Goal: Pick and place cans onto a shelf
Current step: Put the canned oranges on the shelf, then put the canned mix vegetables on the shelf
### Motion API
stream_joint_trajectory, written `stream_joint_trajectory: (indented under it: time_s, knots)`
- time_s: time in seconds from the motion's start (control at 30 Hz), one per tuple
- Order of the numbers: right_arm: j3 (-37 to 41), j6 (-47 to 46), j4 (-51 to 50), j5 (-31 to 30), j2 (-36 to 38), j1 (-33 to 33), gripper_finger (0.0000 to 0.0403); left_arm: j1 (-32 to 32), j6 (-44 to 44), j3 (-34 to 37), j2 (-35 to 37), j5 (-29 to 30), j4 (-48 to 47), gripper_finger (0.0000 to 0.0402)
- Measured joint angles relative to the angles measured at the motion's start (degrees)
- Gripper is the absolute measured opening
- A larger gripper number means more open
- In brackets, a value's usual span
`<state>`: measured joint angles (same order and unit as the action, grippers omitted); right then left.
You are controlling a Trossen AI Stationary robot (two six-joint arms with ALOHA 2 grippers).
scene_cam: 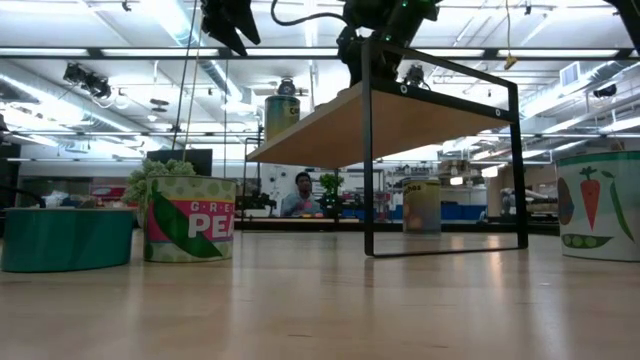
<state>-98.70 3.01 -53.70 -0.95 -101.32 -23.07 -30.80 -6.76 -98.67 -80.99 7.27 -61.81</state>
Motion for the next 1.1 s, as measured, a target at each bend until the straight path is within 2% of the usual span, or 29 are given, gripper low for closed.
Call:
stream_joint_trajectory:
  time_s: [0.17, 0.83, 0.93, 1.1]
  knots:
    - [-0.5, 0.1, -0.4, -1.8, 0.0, 0.0, 0.0393, 0.0, 0.0, 0.0, 0.0, 0.0, 0.0, 0.0398]
    - [-8.4, -0.5, -4.4, -1.9, 0.1, 0.1, 0.0394, 0.2, 0.1, 0.0, 0.1, -0.2, -1.2, 0.0398]
    - [-10.1, -0.5, -5.4, -1.6, 0.1, 0.1, 0.0394, 0.2, 1.9, 0.0, 0.1, -4.9, -1.2, 0.0398]
    - [-13.8, -0.6, -8.8, -1.4, 0.1, 0.1, 0.0394, 1.6, 3.1, 0.0, 0.6, -21.8, -1.7, 0.0398]
